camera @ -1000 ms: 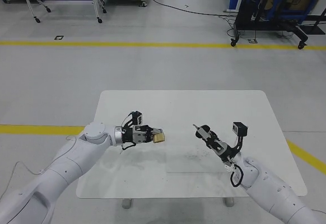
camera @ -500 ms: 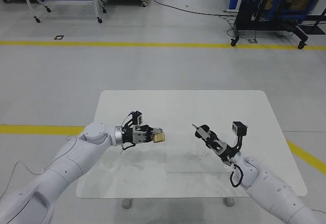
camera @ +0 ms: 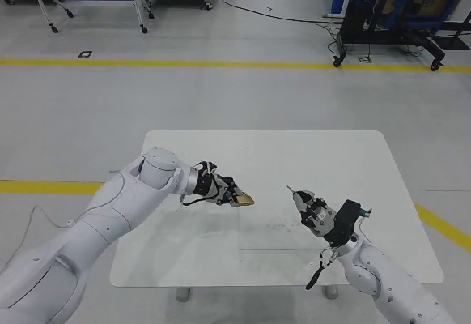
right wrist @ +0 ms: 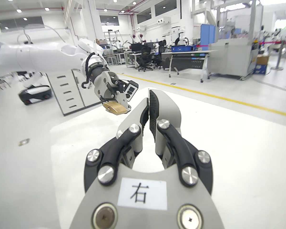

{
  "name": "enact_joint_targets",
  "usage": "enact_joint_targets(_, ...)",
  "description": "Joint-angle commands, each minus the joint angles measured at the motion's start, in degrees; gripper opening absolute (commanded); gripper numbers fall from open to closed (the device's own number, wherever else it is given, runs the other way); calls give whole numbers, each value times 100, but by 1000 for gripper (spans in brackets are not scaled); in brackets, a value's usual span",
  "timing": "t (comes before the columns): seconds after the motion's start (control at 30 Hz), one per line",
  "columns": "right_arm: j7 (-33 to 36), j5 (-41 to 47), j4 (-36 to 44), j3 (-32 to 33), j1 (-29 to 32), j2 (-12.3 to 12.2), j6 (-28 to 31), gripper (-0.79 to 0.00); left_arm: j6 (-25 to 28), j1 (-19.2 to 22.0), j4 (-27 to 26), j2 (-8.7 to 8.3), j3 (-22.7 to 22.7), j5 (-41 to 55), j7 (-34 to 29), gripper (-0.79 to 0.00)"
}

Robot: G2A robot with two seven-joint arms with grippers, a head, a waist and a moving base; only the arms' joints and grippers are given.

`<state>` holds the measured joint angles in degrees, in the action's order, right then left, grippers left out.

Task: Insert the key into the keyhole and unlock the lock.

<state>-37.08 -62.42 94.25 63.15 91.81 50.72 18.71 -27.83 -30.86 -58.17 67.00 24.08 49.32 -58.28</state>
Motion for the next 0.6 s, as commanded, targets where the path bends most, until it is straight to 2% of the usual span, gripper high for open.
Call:
enact_joint_targets(0.0,-5,-174,103,64,116,-13,-151,-785,222,16,72,105,-41,121,-292,-785)
enact_joint_targets(0.57,-5,-174,103,64,116,-13,-151,-785,320,-23,4,106,-17,78,-162,-785)
